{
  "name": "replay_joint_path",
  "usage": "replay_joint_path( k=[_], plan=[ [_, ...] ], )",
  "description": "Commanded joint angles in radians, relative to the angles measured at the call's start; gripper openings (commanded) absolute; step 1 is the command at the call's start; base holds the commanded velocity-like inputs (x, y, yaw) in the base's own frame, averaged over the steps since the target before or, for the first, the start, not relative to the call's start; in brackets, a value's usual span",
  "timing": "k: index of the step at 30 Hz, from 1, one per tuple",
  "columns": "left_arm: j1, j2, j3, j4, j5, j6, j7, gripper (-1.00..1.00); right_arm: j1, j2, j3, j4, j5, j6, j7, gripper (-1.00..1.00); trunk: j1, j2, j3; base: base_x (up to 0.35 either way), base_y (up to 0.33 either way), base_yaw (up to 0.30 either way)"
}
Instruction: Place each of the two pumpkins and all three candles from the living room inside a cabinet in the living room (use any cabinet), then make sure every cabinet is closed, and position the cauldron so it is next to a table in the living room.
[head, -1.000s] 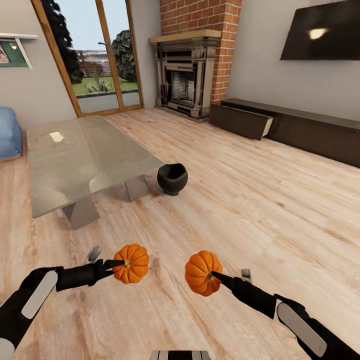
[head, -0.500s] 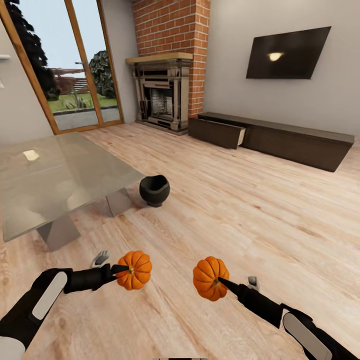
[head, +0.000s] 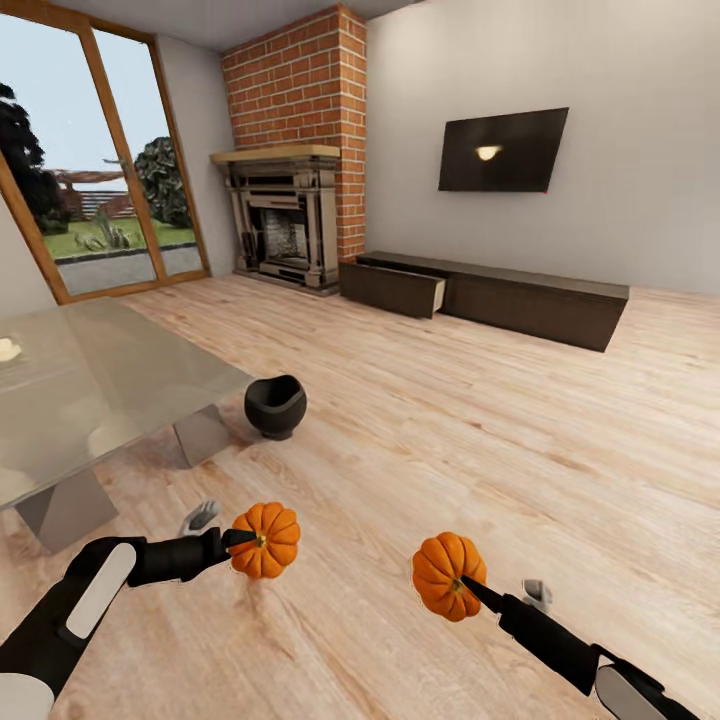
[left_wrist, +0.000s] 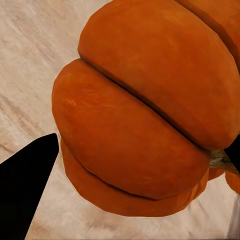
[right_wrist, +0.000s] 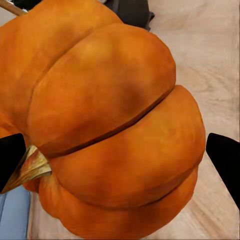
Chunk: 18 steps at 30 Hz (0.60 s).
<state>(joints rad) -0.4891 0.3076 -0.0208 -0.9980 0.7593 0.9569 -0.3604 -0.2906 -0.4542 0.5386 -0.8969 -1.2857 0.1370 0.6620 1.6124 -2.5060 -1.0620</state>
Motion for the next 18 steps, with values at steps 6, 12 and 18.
replay_joint_path(
  k=[6,12,18],
  plan=[
    [0.0,0.001,-0.002,-0.001,0.0,0.003,-0.005,-1.0,-0.001,-0.001,0.003,0.01,-0.03,0.0,-0.001,-1.0,-0.003,0.001,0.028,0.0,0.0,-0.248],
    [0.0,0.0,-0.007,-0.001,0.002,0.003,-0.006,-1.0,-0.001,0.0,0.001,0.025,-0.033,0.0,-0.001,-1.0,-0.006,0.002,0.055,0.0,0.0,-0.137],
    [0.0,-0.001,-0.012,-0.001,-0.001,0.003,-0.005,-1.0,-0.001,0.0,0.0,0.026,-0.034,0.0,-0.005,-1.0,-0.008,0.004,0.078,0.0,0.0,-0.011]
  ],
)
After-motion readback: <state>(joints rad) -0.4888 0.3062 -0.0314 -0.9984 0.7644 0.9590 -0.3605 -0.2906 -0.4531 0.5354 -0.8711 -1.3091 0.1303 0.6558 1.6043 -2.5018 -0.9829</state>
